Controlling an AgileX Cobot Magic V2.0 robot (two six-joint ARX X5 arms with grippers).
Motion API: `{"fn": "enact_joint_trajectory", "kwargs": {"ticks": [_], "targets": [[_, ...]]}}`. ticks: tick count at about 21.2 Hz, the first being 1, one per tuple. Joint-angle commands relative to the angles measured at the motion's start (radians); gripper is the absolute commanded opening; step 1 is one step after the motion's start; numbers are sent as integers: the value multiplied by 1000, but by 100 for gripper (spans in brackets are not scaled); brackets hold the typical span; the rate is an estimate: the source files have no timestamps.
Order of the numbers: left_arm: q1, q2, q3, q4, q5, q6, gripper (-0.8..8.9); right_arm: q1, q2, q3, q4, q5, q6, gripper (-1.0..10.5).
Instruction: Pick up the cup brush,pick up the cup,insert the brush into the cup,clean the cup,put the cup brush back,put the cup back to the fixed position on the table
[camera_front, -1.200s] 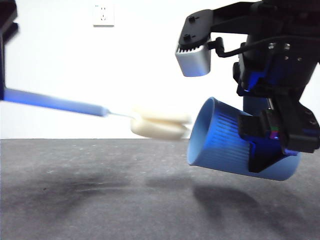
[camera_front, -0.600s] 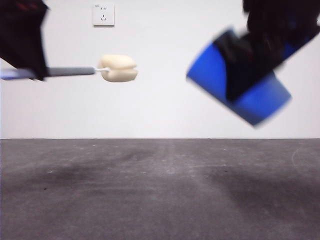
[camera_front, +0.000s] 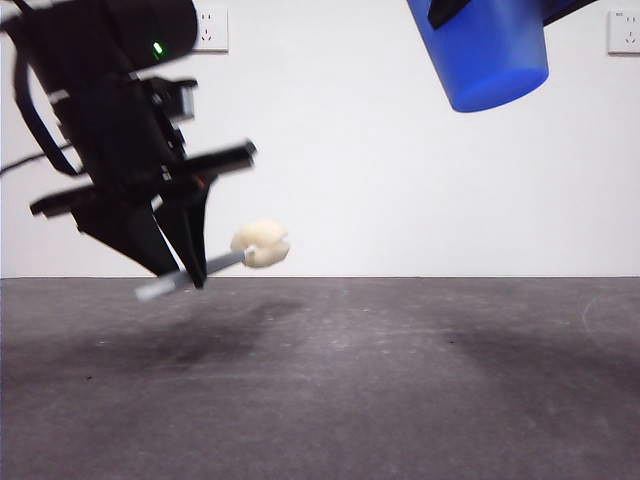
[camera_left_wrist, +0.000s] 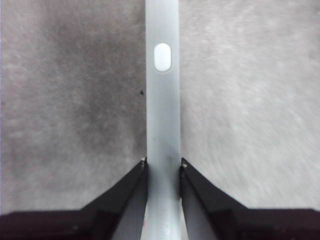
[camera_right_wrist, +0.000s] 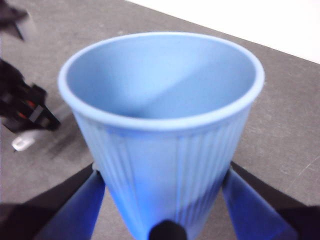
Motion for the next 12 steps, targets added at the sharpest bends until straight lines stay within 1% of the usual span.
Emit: {"fn": "enact_joint_trajectory", "kwargs": {"ticks": [1, 4, 7, 12], "targets": [[-15, 45, -11, 33, -27, -46, -8, 0, -7, 2, 10, 0, 36, -17], [-22, 82, -11, 74, -31, -48, -9, 0, -9, 2, 11, -1, 40, -17], [-31, 117, -11, 84, -81, -64, -8, 0, -9, 2, 11, -1, 43, -17], [-33, 156, -11, 105, -85, -75, -9, 0, -11, 2, 11, -1, 45, -17]]}}
